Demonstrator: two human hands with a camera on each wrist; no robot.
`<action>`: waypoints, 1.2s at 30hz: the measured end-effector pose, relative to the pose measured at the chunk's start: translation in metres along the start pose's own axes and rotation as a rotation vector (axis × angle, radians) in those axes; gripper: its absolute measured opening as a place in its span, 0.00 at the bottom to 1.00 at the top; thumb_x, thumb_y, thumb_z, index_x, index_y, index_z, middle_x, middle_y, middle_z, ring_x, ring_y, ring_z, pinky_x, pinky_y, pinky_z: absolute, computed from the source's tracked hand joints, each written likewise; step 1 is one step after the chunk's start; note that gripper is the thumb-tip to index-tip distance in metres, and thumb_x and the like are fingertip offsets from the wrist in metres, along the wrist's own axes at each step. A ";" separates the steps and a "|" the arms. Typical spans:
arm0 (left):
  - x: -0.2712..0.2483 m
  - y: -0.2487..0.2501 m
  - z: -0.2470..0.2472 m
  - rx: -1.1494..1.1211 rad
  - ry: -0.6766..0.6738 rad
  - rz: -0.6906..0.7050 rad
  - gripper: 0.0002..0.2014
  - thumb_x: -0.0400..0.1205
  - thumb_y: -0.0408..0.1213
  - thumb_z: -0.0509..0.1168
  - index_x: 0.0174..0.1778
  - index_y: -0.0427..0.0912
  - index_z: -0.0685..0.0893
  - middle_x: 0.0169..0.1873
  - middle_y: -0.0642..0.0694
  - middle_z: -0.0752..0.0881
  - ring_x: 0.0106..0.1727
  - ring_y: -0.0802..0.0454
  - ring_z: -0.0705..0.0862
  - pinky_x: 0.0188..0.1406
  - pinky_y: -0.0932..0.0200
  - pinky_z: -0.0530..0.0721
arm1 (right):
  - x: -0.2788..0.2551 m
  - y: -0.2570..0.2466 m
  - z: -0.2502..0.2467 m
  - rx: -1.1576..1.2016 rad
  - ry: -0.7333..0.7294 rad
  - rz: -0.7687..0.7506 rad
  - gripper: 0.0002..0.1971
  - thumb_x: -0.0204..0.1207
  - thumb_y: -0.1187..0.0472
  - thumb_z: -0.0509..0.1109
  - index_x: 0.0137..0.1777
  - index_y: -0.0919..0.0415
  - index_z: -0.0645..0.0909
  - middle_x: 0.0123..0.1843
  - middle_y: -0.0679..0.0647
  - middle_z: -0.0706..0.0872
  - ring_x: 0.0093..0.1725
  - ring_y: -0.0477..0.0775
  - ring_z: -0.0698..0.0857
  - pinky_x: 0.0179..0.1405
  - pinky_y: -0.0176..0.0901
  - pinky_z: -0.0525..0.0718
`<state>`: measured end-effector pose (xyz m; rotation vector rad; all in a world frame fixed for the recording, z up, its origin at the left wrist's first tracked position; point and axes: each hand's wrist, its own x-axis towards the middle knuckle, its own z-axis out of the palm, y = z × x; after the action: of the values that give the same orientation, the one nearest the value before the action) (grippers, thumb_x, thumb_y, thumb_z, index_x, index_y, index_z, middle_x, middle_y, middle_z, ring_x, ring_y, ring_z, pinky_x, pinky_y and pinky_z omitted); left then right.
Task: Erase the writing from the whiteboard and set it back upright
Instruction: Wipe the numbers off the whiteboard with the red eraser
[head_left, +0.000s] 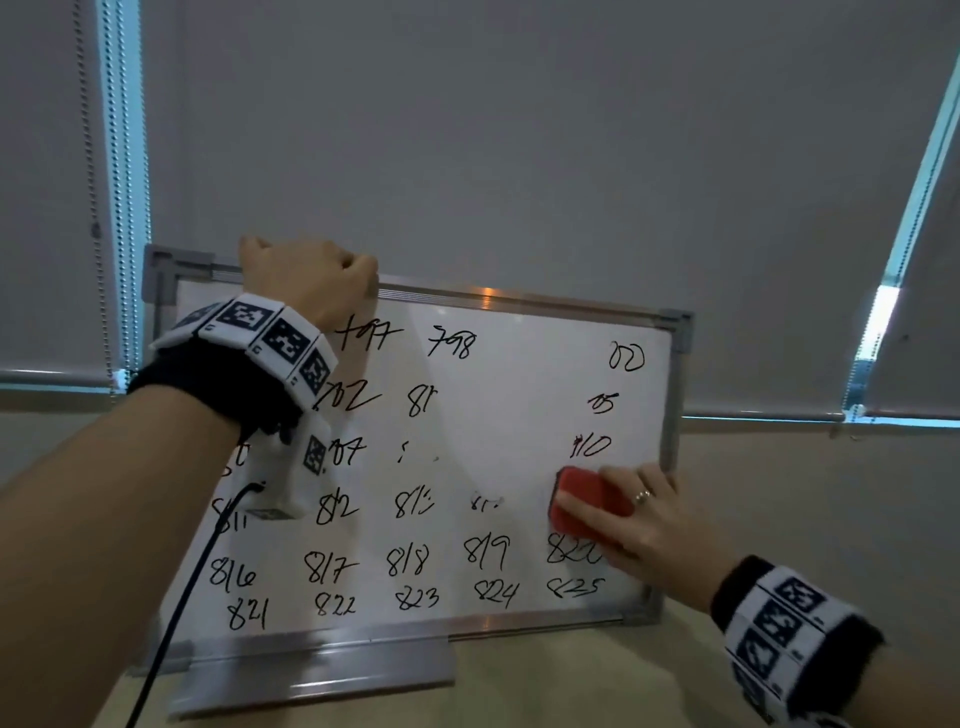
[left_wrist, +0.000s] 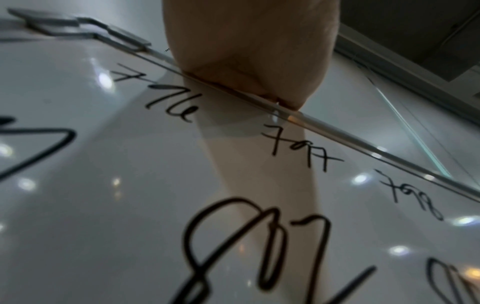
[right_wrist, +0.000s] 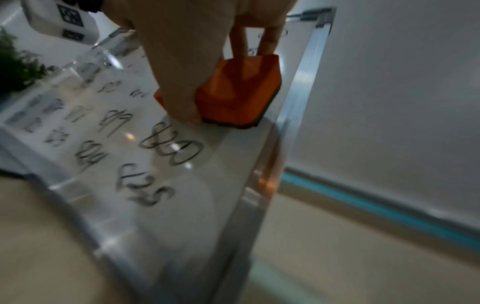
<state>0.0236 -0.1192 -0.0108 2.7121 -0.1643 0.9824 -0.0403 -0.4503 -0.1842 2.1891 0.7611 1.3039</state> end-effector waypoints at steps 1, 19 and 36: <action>0.001 0.000 0.001 0.002 -0.001 -0.003 0.23 0.83 0.45 0.45 0.43 0.47 0.88 0.39 0.44 0.86 0.41 0.45 0.77 0.67 0.47 0.61 | 0.001 0.007 -0.001 -0.031 0.003 -0.049 0.28 0.66 0.50 0.63 0.70 0.44 0.69 0.57 0.58 0.73 0.44 0.57 0.71 0.37 0.50 0.76; 0.004 0.004 0.003 0.055 -0.009 -0.063 0.21 0.83 0.43 0.47 0.29 0.44 0.79 0.27 0.44 0.80 0.32 0.46 0.74 0.66 0.49 0.62 | 0.037 0.047 -0.015 -0.021 0.055 0.240 0.28 0.65 0.47 0.62 0.68 0.43 0.70 0.51 0.60 0.80 0.41 0.62 0.80 0.33 0.52 0.80; 0.003 0.003 0.002 0.040 -0.001 -0.048 0.22 0.83 0.44 0.46 0.39 0.45 0.85 0.32 0.44 0.83 0.37 0.45 0.77 0.65 0.49 0.62 | 0.082 0.045 -0.025 0.185 0.033 0.712 0.33 0.68 0.46 0.67 0.75 0.49 0.71 0.51 0.66 0.79 0.45 0.68 0.79 0.42 0.60 0.83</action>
<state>0.0264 -0.1224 -0.0101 2.7389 -0.0810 0.9807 -0.0210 -0.4256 -0.0928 2.7250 0.0895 1.6392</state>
